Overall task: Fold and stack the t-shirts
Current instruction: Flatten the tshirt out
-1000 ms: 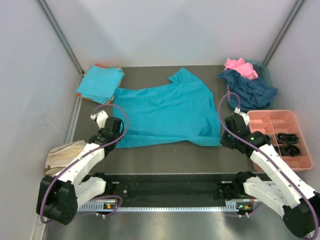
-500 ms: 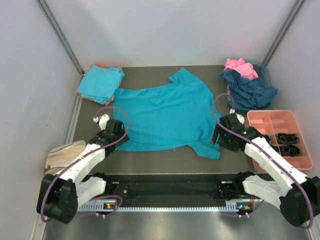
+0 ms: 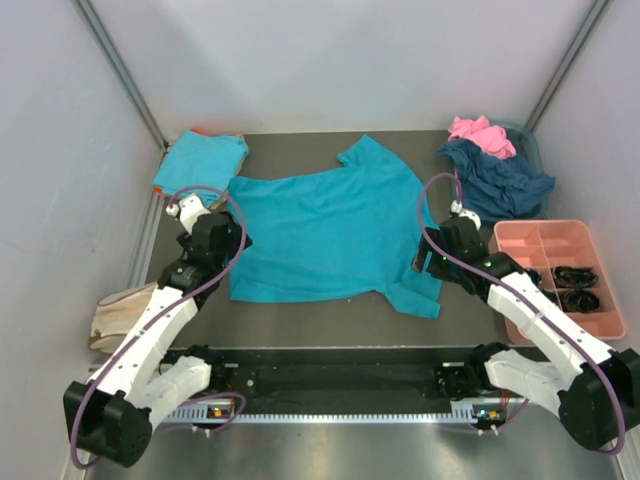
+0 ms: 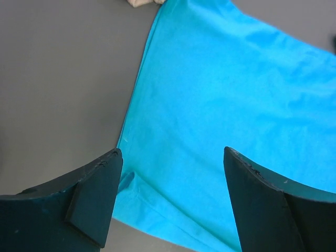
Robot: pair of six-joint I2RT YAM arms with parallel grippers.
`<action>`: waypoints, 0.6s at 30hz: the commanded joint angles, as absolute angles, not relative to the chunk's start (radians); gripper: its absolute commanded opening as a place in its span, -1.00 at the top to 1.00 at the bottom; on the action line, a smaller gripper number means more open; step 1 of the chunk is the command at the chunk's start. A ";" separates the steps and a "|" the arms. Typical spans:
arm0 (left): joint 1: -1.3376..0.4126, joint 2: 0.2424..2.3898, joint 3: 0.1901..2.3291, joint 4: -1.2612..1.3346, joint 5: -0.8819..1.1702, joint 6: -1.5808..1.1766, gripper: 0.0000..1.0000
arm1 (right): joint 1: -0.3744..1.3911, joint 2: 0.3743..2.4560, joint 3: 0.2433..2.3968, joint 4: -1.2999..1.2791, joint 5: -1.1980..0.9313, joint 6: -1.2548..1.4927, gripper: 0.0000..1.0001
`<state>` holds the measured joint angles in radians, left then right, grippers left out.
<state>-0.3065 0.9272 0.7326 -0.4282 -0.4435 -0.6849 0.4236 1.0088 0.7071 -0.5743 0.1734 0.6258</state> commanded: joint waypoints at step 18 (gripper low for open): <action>-0.321 1.014 0.667 -0.347 -0.394 -0.661 -0.26 | 0.526 1.107 0.768 -0.428 0.025 0.542 -0.53</action>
